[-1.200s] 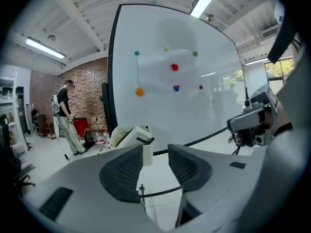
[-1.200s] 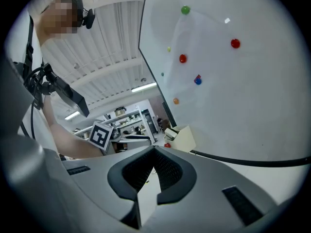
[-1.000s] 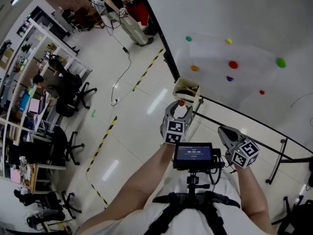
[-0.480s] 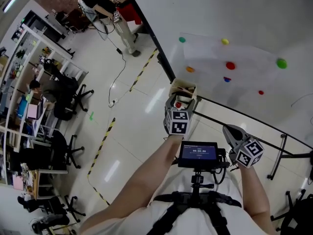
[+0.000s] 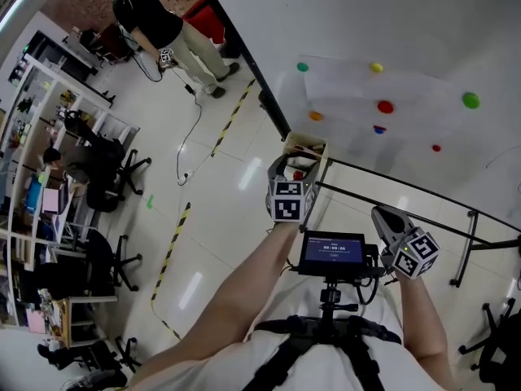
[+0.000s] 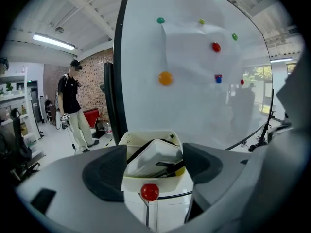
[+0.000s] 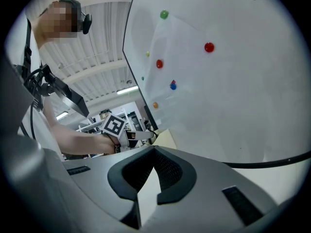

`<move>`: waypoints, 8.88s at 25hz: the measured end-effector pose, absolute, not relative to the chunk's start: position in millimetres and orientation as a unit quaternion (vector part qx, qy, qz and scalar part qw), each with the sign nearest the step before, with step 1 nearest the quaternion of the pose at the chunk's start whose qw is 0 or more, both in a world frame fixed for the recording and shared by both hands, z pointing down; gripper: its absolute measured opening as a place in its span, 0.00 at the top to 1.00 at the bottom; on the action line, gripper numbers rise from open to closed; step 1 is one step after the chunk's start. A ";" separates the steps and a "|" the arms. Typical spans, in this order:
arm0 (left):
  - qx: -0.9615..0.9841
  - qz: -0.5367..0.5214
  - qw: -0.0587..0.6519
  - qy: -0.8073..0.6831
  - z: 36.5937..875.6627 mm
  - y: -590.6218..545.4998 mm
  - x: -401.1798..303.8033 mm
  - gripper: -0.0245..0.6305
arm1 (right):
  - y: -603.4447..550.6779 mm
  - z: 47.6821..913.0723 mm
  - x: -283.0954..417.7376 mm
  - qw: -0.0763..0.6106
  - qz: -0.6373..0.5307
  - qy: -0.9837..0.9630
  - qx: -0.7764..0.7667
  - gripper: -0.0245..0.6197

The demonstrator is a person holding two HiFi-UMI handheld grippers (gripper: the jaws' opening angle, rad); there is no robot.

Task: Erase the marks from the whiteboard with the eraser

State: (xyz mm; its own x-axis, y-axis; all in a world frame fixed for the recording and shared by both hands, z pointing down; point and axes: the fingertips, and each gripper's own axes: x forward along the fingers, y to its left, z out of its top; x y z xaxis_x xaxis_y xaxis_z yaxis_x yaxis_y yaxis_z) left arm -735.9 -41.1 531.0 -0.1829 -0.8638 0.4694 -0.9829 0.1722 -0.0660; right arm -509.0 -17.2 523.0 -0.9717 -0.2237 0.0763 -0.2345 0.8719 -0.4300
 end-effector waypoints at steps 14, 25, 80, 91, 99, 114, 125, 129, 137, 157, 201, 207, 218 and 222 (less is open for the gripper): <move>0.581 0.143 0.140 -0.789 504.9 -19.1 -789.9 0.44 | -19.6 520.7 -502.3 0.016 0.237 -0.961 0.143 0.94; 0.581 0.115 0.164 -0.789 537.9 -12.2 -797.2 0.43 | -21.7 525.9 -498.6 0.024 0.235 -0.960 0.152 0.94; 0.763 0.078 0.133 -0.628 513.0 149.1 -670.5 0.51 | 63.1 436.4 -465.3 -0.073 0.176 -0.957 0.218 0.94; 0.878 0.041 0.102 -0.466 497.2 140.0 -537.8 0.50 | 121.9 450.8 -359.8 -0.068 0.176 -0.917 0.351 0.94; 0.902 0.069 0.095 -0.416 492.4 130.7 -450.6 0.50 | 127.8 433.1 -269.1 -0.097 0.158 -0.893 0.410 0.94; 0.865 0.087 0.116 -0.481 509.0 65.7 -247.4 0.50 | 92.9 431.1 -35.8 -0.098 0.159 -0.892 0.413 0.94; 0.846 0.124 0.080 -0.512 498.9 41.3 -185.0 0.50 | 56.5 415.8 55.7 -0.147 0.143 -0.889 0.410 0.94; 0.838 0.134 0.066 -0.524 490.5 22.1 -184.9 0.50 | 38.0 415.9 63.9 -0.161 0.149 -0.886 0.408 0.94; 0.801 0.119 0.054 -0.584 469.3 -51.6 -206.0 0.50 | -13.2 394.3 53.4 -0.143 0.132 -0.903 0.382 0.94; 0.771 0.092 -0.010 -0.630 419.8 -196.2 -258.3 0.51 | -119.8 382.2 -3.2 -0.112 0.092 -0.912 0.385 0.94; 0.710 0.057 -0.077 -0.698 383.7 -210.4 -265.2 0.51 | -177.5 390.2 -4.3 -0.087 0.096 -0.937 0.324 0.94; 0.710 0.069 -0.039 -0.699 428.1 -210.8 -268.8 0.51 | -176.9 382.7 -0.2 -0.084 0.087 -0.938 0.324 0.94; 0.690 0.070 -0.168 -0.700 327.4 -208.7 -259.7 0.52 | -173.7 381.3 7.0 -0.091 0.087 -0.934 0.335 0.94; 0.689 0.066 -0.203 -0.693 302.4 -204.7 -253.9 0.51 | -173.6 379.5 10.0 -0.096 0.086 -0.932 0.338 0.94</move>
State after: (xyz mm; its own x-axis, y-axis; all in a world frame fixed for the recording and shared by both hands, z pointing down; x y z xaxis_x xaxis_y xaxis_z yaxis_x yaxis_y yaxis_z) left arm -253.9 -204.7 302.4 0.0321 -0.9812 -0.1903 -0.9279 0.0415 -0.3706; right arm 10.0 -173.6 379.5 -0.7527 -0.6472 -0.1203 -0.6143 0.7563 -0.2252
